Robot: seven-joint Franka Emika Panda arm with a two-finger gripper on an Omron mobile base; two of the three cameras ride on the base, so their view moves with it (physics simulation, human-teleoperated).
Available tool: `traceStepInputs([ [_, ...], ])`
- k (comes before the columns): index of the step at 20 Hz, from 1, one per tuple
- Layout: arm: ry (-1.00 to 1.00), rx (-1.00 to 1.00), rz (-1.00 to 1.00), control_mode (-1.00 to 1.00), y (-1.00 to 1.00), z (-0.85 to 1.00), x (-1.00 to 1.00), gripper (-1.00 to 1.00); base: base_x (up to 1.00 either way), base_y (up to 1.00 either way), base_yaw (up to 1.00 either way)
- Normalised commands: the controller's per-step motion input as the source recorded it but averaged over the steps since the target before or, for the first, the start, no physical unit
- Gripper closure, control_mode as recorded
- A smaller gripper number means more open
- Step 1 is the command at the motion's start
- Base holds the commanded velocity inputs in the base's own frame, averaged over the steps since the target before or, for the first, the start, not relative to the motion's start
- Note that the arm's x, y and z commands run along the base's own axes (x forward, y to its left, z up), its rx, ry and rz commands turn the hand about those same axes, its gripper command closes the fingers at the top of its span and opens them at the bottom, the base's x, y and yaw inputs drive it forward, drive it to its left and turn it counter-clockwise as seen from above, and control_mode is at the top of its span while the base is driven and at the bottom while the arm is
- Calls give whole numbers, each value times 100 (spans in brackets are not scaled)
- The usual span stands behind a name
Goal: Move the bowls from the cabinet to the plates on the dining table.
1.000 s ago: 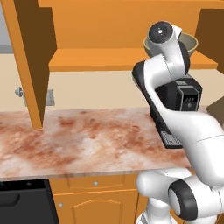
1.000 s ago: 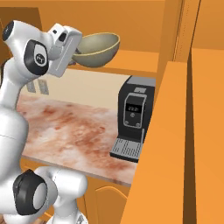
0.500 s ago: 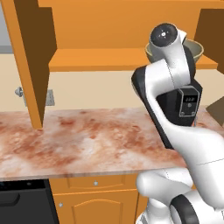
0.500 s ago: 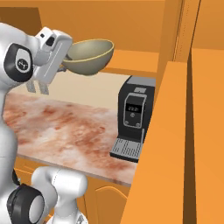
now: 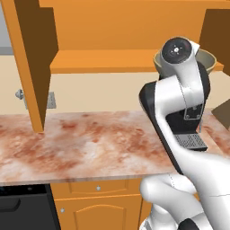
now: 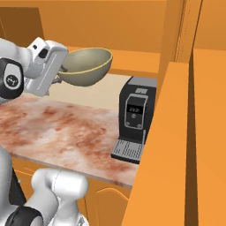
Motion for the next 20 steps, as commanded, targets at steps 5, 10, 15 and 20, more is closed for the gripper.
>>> traceStepInputs([
  [5, -7, 0, 5, -100, 0, 0, -22, 100, 0, 0, 0],
  [10, -3, 0, 7, -100, 0, 0, -11, 100, 0, 0, 0],
  [15, -2, 0, 6, -100, 0, 0, -10, 100, 0, 0, 0],
  [20, -1, 0, 6, -100, 0, 0, -10, 100, 0, 0, 0],
])
